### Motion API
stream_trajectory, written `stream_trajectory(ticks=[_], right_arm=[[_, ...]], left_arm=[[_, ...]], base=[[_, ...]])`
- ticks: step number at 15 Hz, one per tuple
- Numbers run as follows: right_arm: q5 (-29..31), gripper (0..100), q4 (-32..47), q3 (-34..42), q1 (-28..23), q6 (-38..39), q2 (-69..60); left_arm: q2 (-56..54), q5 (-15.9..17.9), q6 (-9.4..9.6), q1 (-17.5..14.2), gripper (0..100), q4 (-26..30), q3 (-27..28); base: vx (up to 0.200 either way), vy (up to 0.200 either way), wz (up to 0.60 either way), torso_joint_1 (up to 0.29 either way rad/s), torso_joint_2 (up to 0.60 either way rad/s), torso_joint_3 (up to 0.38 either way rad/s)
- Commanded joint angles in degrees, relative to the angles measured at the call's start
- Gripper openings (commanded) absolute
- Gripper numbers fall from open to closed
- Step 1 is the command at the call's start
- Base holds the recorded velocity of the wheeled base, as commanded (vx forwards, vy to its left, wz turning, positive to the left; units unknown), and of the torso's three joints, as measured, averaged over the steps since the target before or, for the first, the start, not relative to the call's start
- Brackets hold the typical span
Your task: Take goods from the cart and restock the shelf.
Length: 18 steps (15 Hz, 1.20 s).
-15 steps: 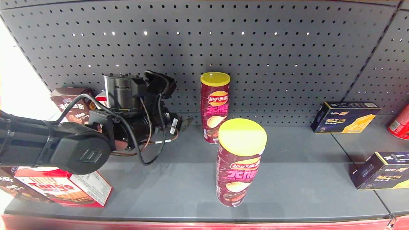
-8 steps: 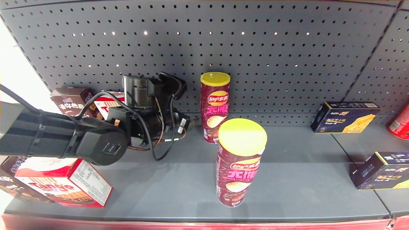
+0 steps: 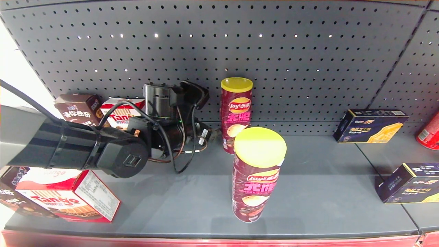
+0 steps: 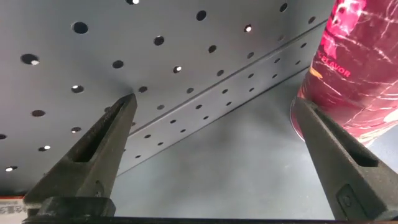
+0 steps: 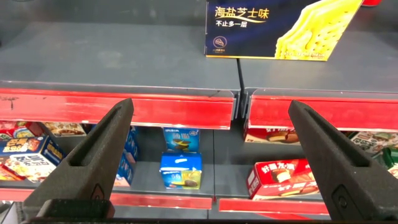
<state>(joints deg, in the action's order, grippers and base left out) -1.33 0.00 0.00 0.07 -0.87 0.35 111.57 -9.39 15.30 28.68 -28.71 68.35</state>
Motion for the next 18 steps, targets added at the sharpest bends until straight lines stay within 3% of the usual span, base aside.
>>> stream_trajectory(ticks=[1,11,15,18], right_arm=[[-0.08,100,0.00,0.00,0.01,-0.01,0.09],[-0.08,100,0.00,0.00,0.01,-0.01,0.09],[-0.08,100,0.00,0.00,0.01,-0.01,0.09],[-0.08,100,0.00,0.00,0.01,-0.01,0.09]], left_arm=[[0.49,-0.02,-0.01,0.14,100,-0.12,0.03],[-3.73,0.07,-0.53,-0.38,100,-0.12,0.29],[-16.29,-1.16,-4.66,2.60,100,-1.17,-5.69],[-27.46,-2.21,-6.86,3.13,100,-1.09,-14.65]], base=[[0.000,0.000,0.00,0.000,0.00,0.000],[0.000,0.000,0.00,0.000,0.00,0.000],[0.000,0.000,0.00,0.000,0.00,0.000],[0.000,0.000,0.00,0.000,0.00,0.000]])
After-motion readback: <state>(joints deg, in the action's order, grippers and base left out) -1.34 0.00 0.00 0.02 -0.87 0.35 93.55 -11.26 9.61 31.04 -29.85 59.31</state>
